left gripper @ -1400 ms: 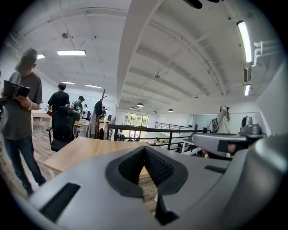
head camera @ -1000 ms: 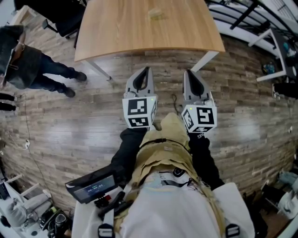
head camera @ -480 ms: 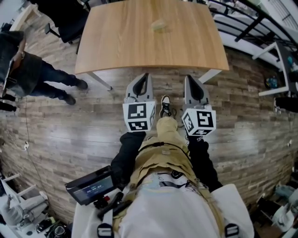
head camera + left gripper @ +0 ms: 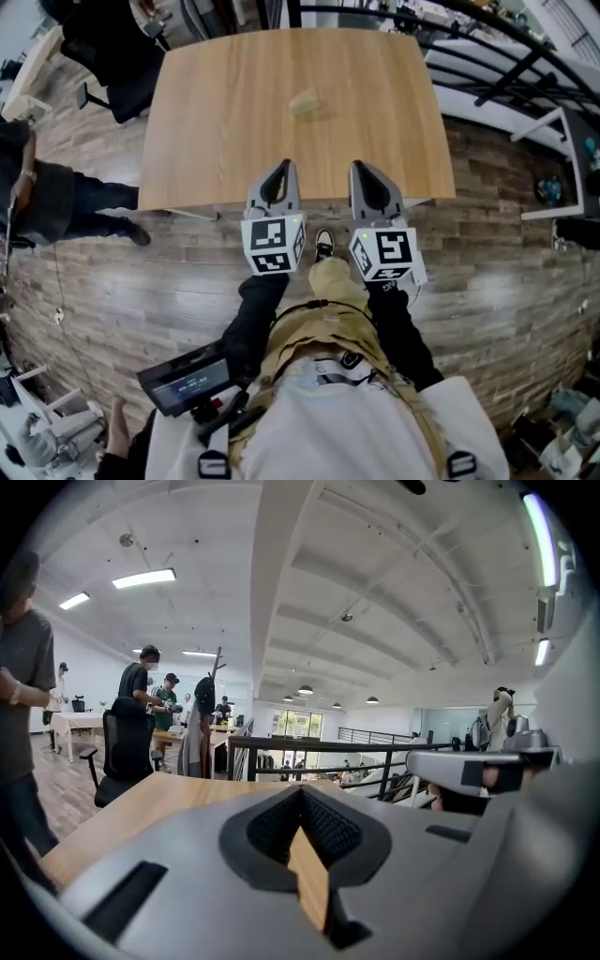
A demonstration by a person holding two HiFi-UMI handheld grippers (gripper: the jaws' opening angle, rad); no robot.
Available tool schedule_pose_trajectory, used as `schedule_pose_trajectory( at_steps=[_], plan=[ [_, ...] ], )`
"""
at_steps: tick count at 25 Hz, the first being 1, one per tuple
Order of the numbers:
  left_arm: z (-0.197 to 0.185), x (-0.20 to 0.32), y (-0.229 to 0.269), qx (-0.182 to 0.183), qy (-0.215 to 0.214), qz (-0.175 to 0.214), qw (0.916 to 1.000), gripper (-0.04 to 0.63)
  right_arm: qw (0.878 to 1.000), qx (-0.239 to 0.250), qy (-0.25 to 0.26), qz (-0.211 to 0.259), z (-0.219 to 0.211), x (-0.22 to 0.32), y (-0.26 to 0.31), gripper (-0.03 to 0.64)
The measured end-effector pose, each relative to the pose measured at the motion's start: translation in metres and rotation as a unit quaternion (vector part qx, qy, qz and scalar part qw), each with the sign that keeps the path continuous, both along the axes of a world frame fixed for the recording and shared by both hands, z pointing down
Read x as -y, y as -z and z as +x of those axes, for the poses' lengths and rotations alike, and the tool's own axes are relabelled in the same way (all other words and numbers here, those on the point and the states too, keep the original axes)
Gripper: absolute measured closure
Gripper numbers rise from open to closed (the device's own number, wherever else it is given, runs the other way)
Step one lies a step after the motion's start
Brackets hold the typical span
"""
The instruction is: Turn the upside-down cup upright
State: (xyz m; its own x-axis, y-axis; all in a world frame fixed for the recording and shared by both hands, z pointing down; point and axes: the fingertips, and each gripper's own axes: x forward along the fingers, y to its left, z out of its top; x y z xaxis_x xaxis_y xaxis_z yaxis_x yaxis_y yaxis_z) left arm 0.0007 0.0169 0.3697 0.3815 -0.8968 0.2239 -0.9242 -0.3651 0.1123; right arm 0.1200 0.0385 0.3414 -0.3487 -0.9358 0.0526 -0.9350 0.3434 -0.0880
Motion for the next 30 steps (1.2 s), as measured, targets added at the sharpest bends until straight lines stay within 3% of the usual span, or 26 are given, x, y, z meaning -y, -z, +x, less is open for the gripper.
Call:
schedule_pose_trajectory(
  at_steps=[10, 20, 25, 30],
  plan=[
    [0.021, 0.106, 0.005, 0.001, 0.023, -0.013, 0.9997, 0.594, 0.999, -0.006, 0.038, -0.018, 0.008, 0.110, 0.001, 0.595],
    [0.006, 0.143, -0.004, 0.001, 0.038, -0.026, 0.9990, 0.594, 0.998, -0.010, 0.061, -0.034, -0.013, 0.152, -0.011, 0.595],
    [-0.010, 0.159, -0.006, 0.006, 0.025, -0.022, 0.9994, 0.594, 0.998, -0.017, 0.049, -0.037, -0.031, 0.166, -0.015, 0.595],
    [-0.017, 0.177, -0.017, -0.001, 0.009, -0.044, 0.9990, 0.594, 0.997, -0.029, 0.040, -0.051, -0.046, 0.182, -0.025, 0.595]
  ],
)
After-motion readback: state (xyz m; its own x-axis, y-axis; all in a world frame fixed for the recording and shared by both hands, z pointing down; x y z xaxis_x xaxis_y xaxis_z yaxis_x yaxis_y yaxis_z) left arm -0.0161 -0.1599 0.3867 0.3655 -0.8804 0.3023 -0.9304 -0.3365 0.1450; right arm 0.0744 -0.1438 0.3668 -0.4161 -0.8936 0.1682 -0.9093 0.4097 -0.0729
